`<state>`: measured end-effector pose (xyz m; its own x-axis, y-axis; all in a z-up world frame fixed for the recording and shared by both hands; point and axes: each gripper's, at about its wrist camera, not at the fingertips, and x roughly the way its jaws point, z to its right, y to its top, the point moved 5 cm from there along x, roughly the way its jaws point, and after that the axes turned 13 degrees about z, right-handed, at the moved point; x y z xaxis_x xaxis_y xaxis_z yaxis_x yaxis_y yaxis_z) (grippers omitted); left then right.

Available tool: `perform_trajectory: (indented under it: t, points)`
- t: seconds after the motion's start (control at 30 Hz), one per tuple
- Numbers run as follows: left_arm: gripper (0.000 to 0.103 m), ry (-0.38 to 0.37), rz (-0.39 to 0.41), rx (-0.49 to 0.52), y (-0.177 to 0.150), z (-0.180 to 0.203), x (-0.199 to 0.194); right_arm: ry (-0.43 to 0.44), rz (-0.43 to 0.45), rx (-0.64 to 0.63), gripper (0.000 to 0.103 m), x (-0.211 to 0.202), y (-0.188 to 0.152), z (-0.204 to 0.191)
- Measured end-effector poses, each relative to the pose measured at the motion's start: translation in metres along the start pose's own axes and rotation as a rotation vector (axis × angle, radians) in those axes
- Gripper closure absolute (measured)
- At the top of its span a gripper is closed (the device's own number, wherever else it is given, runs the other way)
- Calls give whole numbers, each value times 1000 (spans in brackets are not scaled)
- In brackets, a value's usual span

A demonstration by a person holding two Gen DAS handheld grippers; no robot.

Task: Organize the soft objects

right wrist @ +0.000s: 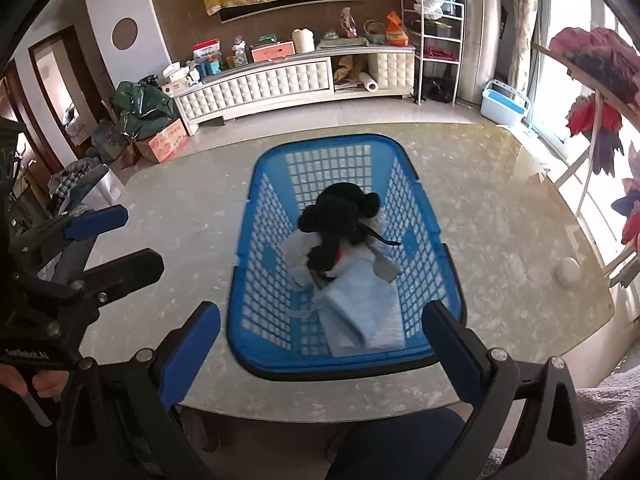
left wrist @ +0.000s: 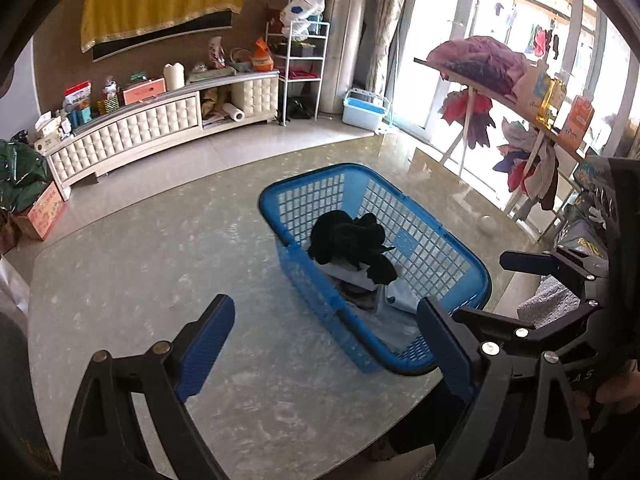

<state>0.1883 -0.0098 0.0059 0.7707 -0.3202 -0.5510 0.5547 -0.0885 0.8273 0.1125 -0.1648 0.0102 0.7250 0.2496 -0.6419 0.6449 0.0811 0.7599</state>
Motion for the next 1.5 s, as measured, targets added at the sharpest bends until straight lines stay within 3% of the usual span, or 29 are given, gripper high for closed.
perform_trajectory:
  t: [0.13,0.2,0.63,1.13,1.5]
  points:
    - [10,-2,35,-20,-2,-9,-14,-23,17,3,2,-3,2,-4]
    - [0,7,50,-21,-3,-12,-19,-31,32,14,2,-6,2,-6]
    - [0,42,171,-8,8,-24,-59,-60,111,-24,2,-20,8,-28]
    - [0,89,198,-13,9,-26,-68,-24,138,-22,2,-22,7,-37]
    - [0,74,195,-40,8,-28,-72,-14,131,-28,2,-24,7,-44]
